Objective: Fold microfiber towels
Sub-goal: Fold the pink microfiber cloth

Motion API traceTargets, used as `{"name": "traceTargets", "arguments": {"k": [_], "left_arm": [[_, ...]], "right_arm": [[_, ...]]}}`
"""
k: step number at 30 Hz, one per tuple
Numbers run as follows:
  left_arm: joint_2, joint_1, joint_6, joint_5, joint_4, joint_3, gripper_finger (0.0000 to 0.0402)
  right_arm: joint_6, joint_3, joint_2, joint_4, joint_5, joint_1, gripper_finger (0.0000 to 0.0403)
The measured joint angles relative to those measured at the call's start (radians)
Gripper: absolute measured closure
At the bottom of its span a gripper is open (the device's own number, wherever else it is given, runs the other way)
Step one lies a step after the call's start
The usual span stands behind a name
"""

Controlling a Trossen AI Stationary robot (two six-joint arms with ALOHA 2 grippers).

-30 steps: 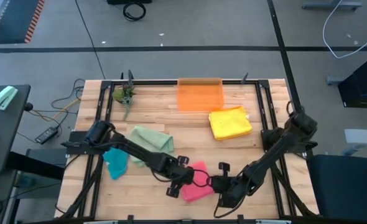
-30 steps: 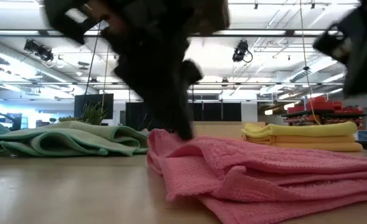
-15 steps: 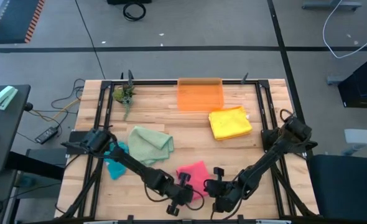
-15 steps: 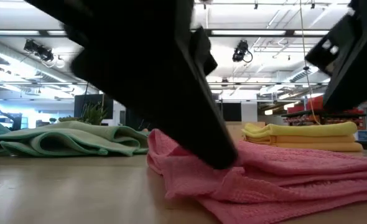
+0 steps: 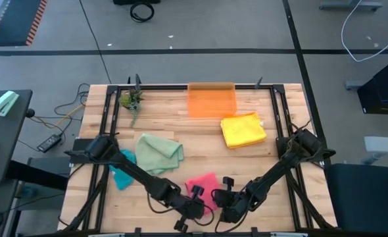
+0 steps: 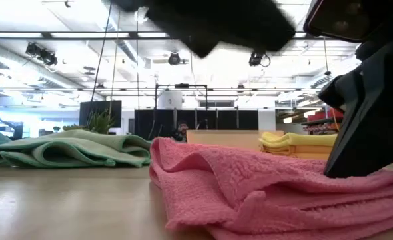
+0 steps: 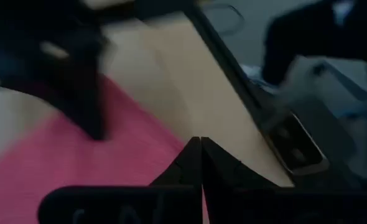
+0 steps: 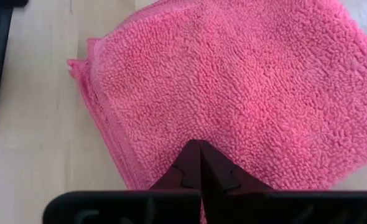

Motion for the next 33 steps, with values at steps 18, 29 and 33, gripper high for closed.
{"name": "traceTargets", "arguments": {"k": [18,29,33], "left_arm": [[0.097,0.024,-0.121,0.01,-0.097,-0.004,0.0397],[0.006,0.037,-0.056,-0.015,-0.135,-0.004,0.0395],[-0.039,0.036,-0.042,-0.037,-0.221,-0.004,0.039]], "right_arm": [[-0.091,-0.014,-0.003,-0.017,0.034,-0.115,0.0403],[-0.126,-0.016,-0.136,0.044,0.049,-0.042,0.0403],[-0.152,-0.014,-0.049,0.24,0.046,-0.023,0.0403]]}}
